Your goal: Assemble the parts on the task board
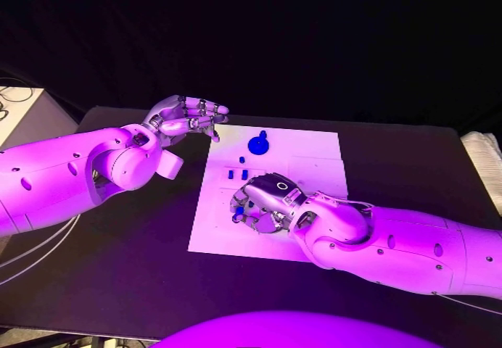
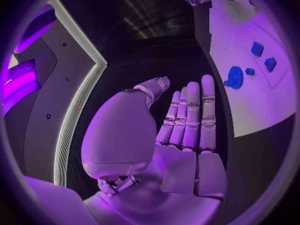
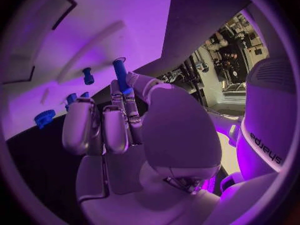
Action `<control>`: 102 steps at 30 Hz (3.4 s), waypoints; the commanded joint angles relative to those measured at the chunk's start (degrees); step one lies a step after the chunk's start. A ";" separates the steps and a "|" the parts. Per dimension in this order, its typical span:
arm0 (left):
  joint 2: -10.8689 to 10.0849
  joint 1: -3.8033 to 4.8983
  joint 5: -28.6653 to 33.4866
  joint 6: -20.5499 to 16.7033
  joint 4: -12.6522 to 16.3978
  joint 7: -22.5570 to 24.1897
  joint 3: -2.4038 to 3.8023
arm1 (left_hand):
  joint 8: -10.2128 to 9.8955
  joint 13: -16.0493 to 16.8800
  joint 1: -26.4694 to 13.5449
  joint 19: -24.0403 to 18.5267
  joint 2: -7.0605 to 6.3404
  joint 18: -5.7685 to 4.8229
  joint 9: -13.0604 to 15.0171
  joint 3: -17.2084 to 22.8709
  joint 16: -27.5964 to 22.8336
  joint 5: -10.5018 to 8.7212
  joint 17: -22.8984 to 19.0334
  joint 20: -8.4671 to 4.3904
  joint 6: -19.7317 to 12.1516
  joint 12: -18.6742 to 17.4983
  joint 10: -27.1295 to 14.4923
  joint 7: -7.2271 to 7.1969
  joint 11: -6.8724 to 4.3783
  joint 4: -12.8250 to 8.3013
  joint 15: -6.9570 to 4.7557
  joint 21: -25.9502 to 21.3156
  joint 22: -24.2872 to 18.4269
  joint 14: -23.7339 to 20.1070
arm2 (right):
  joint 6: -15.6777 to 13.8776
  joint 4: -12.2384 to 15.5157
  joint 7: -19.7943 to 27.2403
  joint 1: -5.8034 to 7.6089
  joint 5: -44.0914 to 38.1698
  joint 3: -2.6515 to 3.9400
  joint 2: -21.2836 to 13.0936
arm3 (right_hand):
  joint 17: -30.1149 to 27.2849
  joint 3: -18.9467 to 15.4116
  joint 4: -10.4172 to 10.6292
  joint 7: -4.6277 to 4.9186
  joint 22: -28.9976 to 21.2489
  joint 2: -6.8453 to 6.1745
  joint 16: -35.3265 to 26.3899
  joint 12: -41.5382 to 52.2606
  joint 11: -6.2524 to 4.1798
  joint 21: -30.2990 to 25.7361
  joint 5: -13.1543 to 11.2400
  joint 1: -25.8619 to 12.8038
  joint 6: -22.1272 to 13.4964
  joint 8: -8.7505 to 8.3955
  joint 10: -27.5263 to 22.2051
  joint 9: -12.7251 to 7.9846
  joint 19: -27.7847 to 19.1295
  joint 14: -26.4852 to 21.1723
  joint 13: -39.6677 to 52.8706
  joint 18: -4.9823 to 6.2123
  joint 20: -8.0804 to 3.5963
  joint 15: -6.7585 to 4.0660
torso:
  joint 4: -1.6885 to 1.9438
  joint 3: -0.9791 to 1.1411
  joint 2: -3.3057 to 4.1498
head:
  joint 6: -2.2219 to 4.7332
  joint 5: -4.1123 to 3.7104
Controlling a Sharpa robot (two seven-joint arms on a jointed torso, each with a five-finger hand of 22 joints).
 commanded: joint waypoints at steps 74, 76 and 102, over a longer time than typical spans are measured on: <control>-0.07 0.02 0.24 1.52 0.11 -0.66 0.02 | -0.21 -0.12 -0.04 0.35 0.63 0.78 -0.09 -0.27 -0.33 0.13 -0.08 0.34 0.07 0.39 -0.29 0.32 0.00 0.71 0.35 -0.58 -0.20 -0.14 | 1.71 -0.86 1.09 -0.65 -2.19 -0.87 1.54 | -1.92 2.84 -4.63 1.47 -2.62 -1.81 -0.82 -4.83 -1.39 -3.78 0.38 -4.95 -4.05 -1.38 -2.00 -0.02 -1.72 1.05 3.25 -0.38 0.96 1.25 | -0.09 -0.03 -0.08 | -0.73 0.29; -0.07 0.02 0.24 1.54 0.11 -0.70 0.02 | -0.21 -0.12 -0.04 0.35 0.63 0.78 -0.09 -0.27 -0.33 0.13 -0.08 0.34 0.07 0.39 -0.29 0.32 0.00 0.71 0.35 -0.58 -0.20 -0.14 | 1.39 -0.86 1.35 -0.65 -2.03 -0.88 1.49 | -2.43 2.58 -4.57 1.55 -3.22 -2.38 -1.11 -5.31 -1.12 -4.56 0.49 -5.39 -4.64 -1.62 -2.99 -0.07 -2.07 0.88 2.96 -0.23 1.23 1.48 | -0.07 -0.03 -0.08 | -0.73 0.28; -0.13 0.02 0.24 1.90 0.06 -1.24 0.01 | -0.21 -0.14 -0.15 0.38 0.63 0.78 -0.11 -0.36 -0.32 0.10 -0.08 0.36 0.05 0.43 -0.36 0.33 0.01 0.91 0.37 -0.71 -0.29 -0.16 | -5.87 0.21 4.04 -0.64 1.30 -0.92 -0.66 | -20.10 -19.21 2.80 1.25 -22.59 -0.37 -9.52 3.10 1.83 -29.40 2.15 5.89 -12.79 -7.66 -23.77 -2.54 -10.46 -8.46 0.28 3.96 3.88 4.09 | -0.05 -0.03 -0.11 | -0.37 -0.50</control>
